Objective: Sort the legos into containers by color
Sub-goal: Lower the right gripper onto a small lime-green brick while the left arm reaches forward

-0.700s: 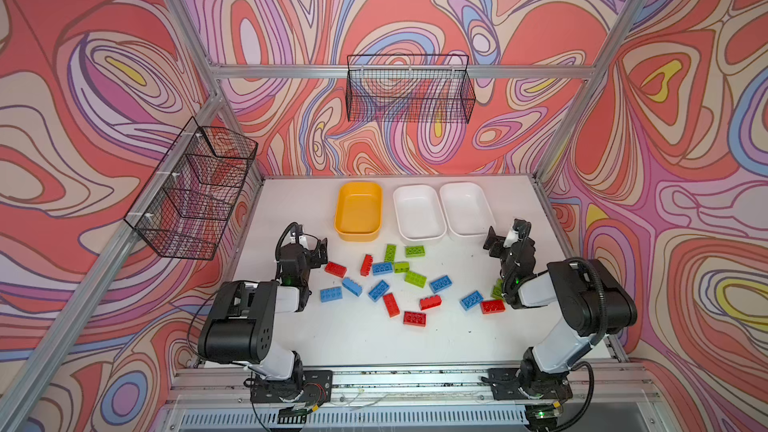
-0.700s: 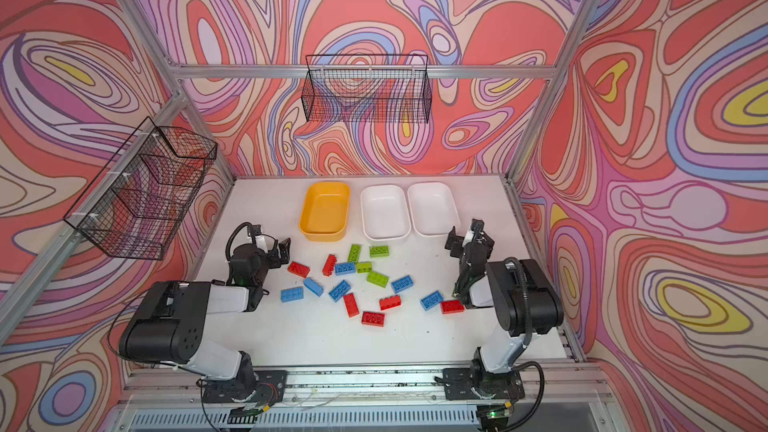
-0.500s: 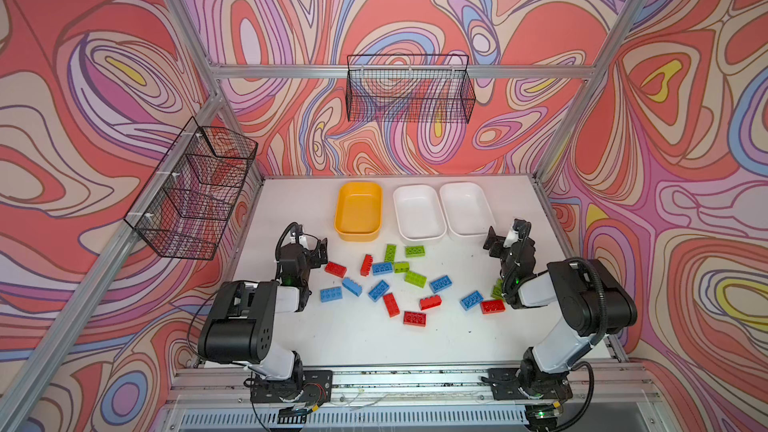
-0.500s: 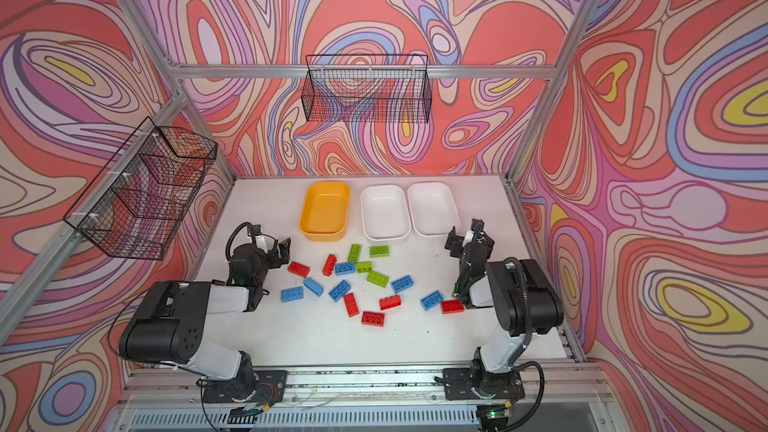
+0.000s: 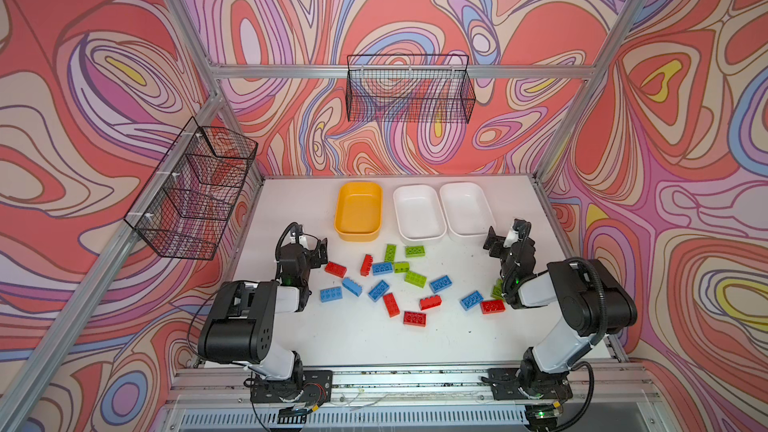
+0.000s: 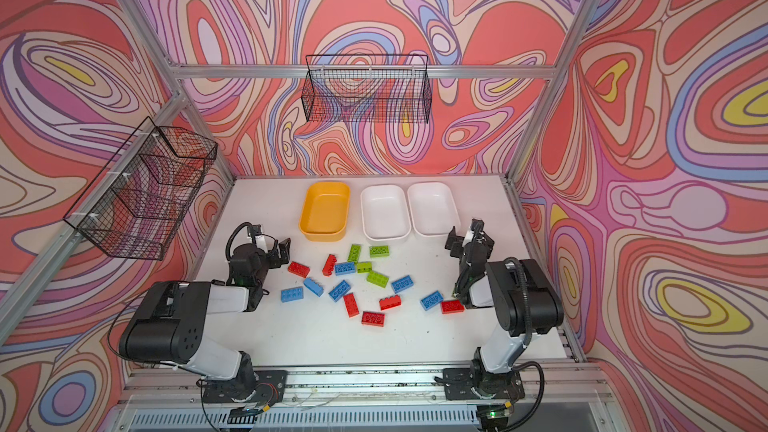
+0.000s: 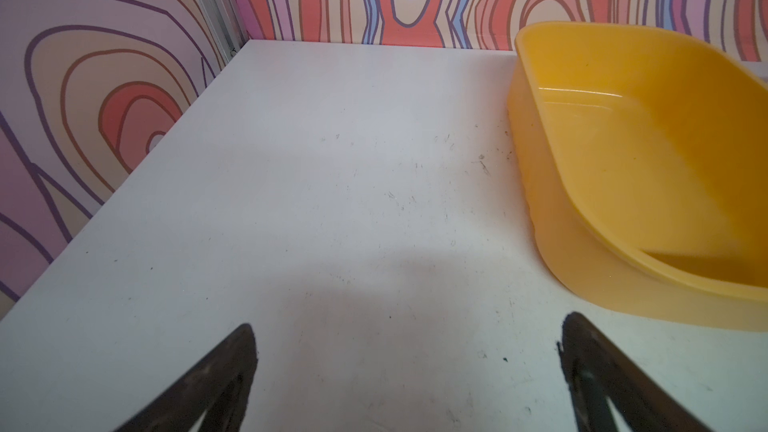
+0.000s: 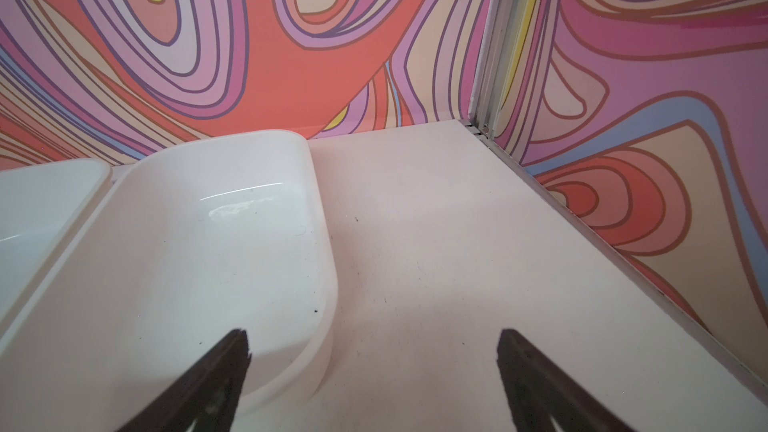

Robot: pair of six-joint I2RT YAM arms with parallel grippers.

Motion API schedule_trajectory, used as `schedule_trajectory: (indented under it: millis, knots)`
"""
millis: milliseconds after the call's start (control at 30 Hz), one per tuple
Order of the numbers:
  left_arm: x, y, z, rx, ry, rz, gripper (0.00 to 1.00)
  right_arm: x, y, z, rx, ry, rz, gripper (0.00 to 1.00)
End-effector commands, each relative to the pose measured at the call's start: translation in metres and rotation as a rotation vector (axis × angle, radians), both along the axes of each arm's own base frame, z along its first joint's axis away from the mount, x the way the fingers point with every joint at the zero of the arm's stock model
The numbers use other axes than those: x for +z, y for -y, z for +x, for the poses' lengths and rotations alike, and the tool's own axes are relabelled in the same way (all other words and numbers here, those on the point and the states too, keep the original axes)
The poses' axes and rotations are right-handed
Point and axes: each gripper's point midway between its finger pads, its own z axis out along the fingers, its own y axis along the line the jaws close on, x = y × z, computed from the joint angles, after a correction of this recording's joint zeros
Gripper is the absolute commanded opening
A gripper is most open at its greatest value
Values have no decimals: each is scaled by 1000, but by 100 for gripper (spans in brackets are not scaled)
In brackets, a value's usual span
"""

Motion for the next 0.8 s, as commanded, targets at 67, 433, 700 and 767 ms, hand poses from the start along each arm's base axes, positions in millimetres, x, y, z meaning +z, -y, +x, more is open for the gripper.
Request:
schedule_trajectory:
  millis: [67, 433, 700, 767]
  knots:
    - [6, -1, 2, -7, 26, 11, 100, 3, -1, -1, -1, 15, -4, 98]
    - [7, 0, 3, -10, 26, 10, 99, 3, -1, -1, -4, 14, -6, 98]
    - [19, 1, 2, -22, 30, 16, 100, 28, 11, -3, -149, -21, -33, 98]
    - [27, 0, 3, -17, -2, 19, 100, 41, 8, 0, -143, -44, -9, 98]
